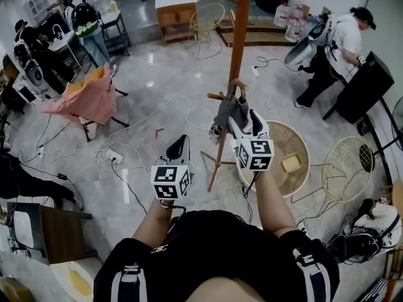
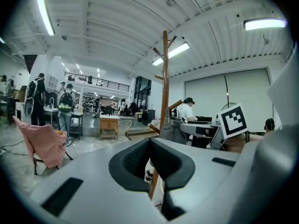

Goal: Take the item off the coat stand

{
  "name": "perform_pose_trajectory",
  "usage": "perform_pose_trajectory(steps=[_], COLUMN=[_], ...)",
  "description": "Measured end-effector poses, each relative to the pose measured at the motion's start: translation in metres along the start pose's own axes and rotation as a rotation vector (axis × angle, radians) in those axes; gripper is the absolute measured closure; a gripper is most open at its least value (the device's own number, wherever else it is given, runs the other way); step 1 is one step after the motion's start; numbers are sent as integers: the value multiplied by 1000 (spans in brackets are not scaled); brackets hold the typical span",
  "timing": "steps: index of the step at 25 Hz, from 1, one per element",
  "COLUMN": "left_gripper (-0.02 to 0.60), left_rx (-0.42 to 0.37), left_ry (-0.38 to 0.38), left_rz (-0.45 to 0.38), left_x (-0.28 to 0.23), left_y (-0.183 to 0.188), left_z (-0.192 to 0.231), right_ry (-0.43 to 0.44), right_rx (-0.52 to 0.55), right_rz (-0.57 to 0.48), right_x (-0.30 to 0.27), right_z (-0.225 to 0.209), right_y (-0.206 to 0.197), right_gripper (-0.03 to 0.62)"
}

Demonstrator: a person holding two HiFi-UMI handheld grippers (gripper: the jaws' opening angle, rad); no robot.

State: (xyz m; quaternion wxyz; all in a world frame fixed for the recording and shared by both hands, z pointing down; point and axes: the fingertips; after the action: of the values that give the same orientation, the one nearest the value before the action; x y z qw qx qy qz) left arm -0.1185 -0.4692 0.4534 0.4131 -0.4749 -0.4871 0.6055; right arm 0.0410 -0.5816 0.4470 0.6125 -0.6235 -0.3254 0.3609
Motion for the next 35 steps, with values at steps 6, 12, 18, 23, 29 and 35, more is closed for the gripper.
perform_pose_trajectory(steps=[6,12,18,23,29,35], left_gripper=[565,565,565,565,565,565], left_rx=[-1,5,11,9,5,5], left_ry=[11,28,46,35,1,-19], left_rz=[5,5,5,-2,2,5], left_x=[-7,-7,-2,-2,-12,-12], left_y=[2,0,-2,1,1,-3], left_z=[11,20,30,31,19,9], right_ry=[-18,-30,-97,-79,-64,-40], right_rx=[23,69,80,58,23,51], right_rz=[51,159,146,72,-2,-64], right_x=[-30,-58,-53,-36,-8,27], right_z=[-11,-22,-25,-16,-16,-3], right_y=[-15,-37,-32,-7,24,43], right_gripper=[275,312,548,554,557,559])
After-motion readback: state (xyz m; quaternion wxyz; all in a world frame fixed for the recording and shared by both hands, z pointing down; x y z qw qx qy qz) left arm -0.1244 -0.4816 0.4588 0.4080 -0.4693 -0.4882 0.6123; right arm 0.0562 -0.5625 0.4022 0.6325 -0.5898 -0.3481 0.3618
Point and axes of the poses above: the fingertips, and each gripper's own axes: x backward along the fingers, z to its left, y out of its top
